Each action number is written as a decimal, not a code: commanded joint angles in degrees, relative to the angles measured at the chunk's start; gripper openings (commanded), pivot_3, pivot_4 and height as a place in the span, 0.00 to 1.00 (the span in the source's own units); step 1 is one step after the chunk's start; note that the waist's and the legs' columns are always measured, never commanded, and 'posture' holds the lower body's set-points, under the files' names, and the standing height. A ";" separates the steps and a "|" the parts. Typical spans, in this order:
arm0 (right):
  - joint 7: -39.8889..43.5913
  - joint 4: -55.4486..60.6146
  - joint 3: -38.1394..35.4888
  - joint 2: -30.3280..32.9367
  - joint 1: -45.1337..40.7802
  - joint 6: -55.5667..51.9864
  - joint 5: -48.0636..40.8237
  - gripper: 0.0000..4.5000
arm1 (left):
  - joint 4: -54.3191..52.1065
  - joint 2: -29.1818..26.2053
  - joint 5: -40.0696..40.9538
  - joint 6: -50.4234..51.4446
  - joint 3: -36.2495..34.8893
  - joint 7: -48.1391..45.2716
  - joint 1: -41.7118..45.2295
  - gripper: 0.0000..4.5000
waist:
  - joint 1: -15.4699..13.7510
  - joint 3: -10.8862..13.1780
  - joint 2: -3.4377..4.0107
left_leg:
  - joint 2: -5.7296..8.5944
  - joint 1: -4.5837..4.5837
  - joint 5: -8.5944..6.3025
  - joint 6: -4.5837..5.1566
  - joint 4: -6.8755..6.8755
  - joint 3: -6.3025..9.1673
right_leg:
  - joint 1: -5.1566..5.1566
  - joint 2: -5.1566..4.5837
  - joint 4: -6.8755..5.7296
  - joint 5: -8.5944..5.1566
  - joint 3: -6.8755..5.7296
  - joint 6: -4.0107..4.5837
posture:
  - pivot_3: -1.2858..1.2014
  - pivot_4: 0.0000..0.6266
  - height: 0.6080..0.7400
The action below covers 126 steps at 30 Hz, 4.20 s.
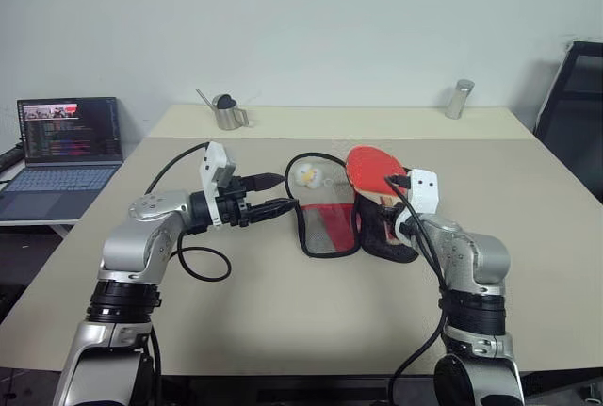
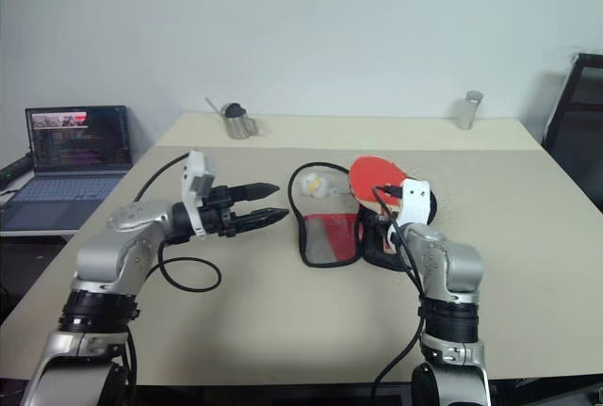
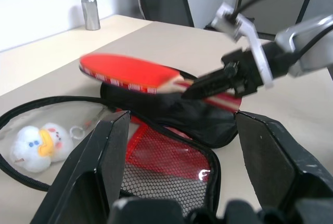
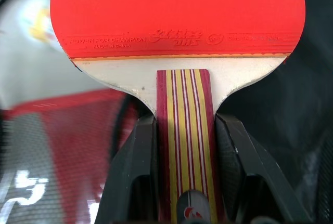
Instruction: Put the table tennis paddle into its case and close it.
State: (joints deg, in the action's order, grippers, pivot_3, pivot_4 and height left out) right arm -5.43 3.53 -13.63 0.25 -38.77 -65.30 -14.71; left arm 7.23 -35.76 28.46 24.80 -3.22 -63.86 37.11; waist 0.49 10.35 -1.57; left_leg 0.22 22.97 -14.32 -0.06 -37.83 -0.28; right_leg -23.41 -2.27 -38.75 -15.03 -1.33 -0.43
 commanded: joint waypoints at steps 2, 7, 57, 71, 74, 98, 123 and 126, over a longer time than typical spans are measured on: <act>-0.26 -2.81 1.31 1.56 0.42 7.06 2.40 0.24 | -2.00 -0.15 0.13 -1.10 -0.96 0.42 0.81 0.77 | 0.09 0.00 0.00 | 0.00 0.00 0.00 0.00 0.01 0.00 | -0.01 0.00 0.00 0.00 0.00 0.00 | 0.52 0.24 1.00; -1.19 -5.70 2.04 1.59 1.23 10.04 4.24 0.24 | -2.09 -0.27 0.05 -1.27 -0.90 0.66 0.79 0.77 | 0.72 0.00 0.00 | -0.01 0.00 0.00 0.00 0.02 -0.02 | -0.02 0.00 -0.01 -0.01 0.03 0.00 | 0.52 0.24 1.00; -4.74 -1.16 3.35 -5.17 3.34 7.59 7.12 0.32 | -2.97 0.60 -0.93 -1.81 -0.45 1.99 -1.35 0.77 | 1.25 0.00 0.00 | -0.05 -0.02 0.00 0.00 0.06 -0.01 | -0.04 0.01 0.01 -0.01 0.04 0.00 | 0.52 0.24 1.00; -7.01 -4.71 1.89 -4.22 2.44 11.11 7.93 0.32 | -3.37 0.81 -1.18 -1.84 -0.34 2.02 -1.89 0.77 | 1.27 0.00 -0.01 | -0.04 -0.01 0.00 0.00 0.06 -0.02 | -0.03 0.01 0.01 -0.01 0.04 0.00 | 0.52 0.24 1.00; -7.50 -4.70 0.67 -5.18 2.34 11.59 7.01 0.32 | -3.66 0.73 -0.95 -1.57 -0.42 1.84 -2.00 0.77 | 1.27 0.00 -0.01 | -0.04 -0.01 0.00 0.00 0.06 -0.02 | -0.03 0.01 0.01 -0.01 0.04 0.00 | 0.52 0.24 1.00; -6.42 -4.73 1.10 -4.69 0.72 9.42 5.97 0.32 | -3.78 0.26 -1.96 -3.43 -0.02 -0.05 0.62 0.77 | 1.28 0.00 -0.01 | -0.05 -0.01 -0.01 0.01 0.07 -0.01 | -0.04 0.01 0.03 -0.02 0.04 -0.01 | 0.52 0.24 1.00; -6.87 -4.65 3.34 -3.26 0.20 5.11 7.81 0.32 | -4.54 -0.42 -1.24 -3.56 0.10 -2.50 2.62 0.77 | 1.28 0.01 0.01 | -0.05 0.01 -0.01 0.01 0.13 -0.02 | -0.06 0.01 0.09 -0.02 0.04 -0.01 | 0.52 0.24 1.00; -7.66 -4.40 3.15 -3.47 -0.28 4.66 8.25 0.32 | -4.31 -0.43 -1.50 -3.84 0.21 -2.83 3.17 0.77 | 1.28 0.01 0.00 | -0.05 0.02 -0.01 0.01 0.14 -0.01 | -0.06 0.02 0.11 -0.02 0.04 -0.01 | 0.52 0.24 1.00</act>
State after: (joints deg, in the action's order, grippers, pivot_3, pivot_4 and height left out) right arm -12.39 -2.62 -10.15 -3.11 -37.89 -60.07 -6.86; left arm 4.67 -35.37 26.54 21.87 -2.63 -66.14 38.54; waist 1.77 10.36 -1.56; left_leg 0.18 22.99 -14.33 -0.05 -37.69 -0.30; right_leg -23.47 -2.25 -38.63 -15.05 -1.29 -0.44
